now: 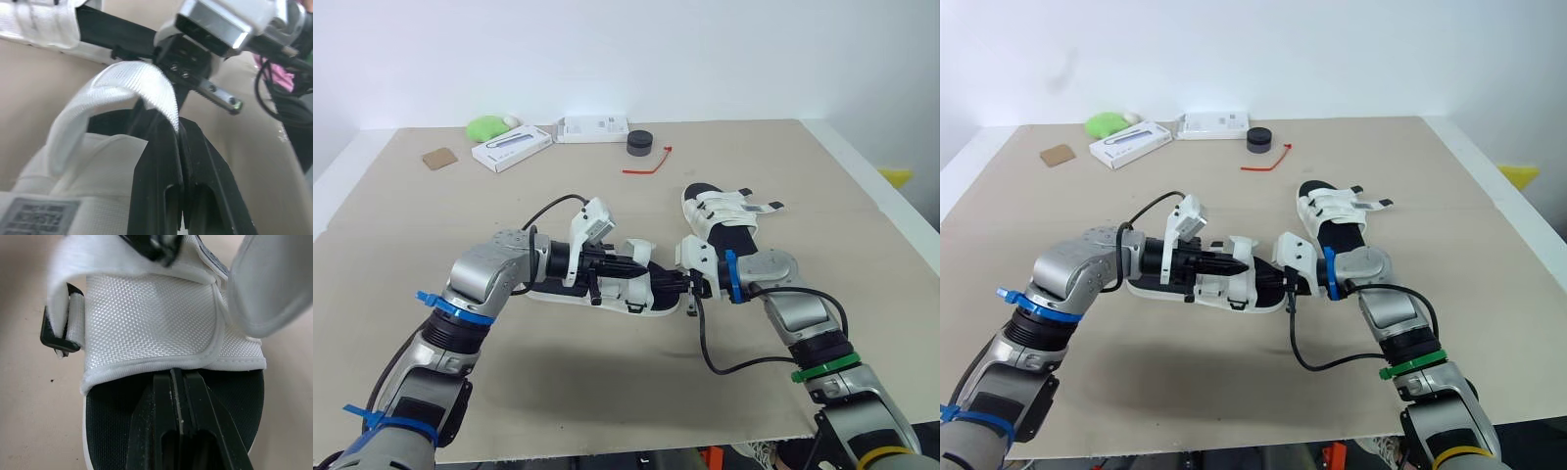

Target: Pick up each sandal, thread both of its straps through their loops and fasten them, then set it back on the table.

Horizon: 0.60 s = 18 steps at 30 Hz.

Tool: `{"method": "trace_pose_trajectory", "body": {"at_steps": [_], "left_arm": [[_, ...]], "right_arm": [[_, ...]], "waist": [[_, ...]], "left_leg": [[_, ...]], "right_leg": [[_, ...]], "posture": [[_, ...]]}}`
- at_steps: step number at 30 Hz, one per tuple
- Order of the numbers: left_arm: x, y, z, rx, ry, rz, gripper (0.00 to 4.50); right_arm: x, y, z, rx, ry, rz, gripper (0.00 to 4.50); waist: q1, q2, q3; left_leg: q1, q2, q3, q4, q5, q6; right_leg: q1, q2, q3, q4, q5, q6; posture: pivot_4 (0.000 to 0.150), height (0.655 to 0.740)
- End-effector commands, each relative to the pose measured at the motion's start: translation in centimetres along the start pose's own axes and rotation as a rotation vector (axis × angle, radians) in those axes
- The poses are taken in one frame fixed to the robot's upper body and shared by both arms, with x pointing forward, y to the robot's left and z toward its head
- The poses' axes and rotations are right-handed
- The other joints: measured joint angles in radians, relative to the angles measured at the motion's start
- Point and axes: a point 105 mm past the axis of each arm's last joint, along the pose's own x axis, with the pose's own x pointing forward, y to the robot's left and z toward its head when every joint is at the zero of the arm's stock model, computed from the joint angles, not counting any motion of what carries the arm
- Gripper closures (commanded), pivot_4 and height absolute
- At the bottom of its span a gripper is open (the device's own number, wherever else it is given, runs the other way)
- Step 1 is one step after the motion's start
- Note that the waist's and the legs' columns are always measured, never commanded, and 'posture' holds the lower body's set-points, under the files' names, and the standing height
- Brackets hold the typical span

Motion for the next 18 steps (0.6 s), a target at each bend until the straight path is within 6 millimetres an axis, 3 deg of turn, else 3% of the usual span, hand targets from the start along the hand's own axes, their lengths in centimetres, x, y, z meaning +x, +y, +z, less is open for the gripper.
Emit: {"method": "trace_pose_trajectory", "body": {"at_steps": [1,5,18], "left_arm": [[0.1,0.5,0.6,0.059,-0.015,0.02,4.48],[0.4,0.7,0.7,0.102,-0.023,0.013,4.48],[0.6,-2.4,0.5,0.119,-0.038,-0.147,4.48]], "right_arm": [[0.0,0.0,0.2,-0.02,0.007,0.009,4.5],[0.0,0.0,0.2,-0.022,0.009,0.008,4.5],[-0.2,0.2,0.1,-0.018,0.013,0.006,4.5]], "waist": [[0.0,0.0,0.0],[0.0,0.0,0.0],[0.001,0.0,0.0]], "left_leg": [[0.0,0.0,0.0,0.0,0.0,0.0],[0.0,0.0,0.0,0.0,0.0,0.0],[0.0,0.0,0.0,0.0,0.0,0.0]], "right_leg": [[0.0,0.0,0.0,0.0,0.0,0.0],[0.0,0.0,0.0,0.0,0.0,0.0],[0.0,0.0,0.0,0.0,0.0,0.0]], "posture": [[0.15,0.74],[0.15,0.74],[0.15,0.74]]}}
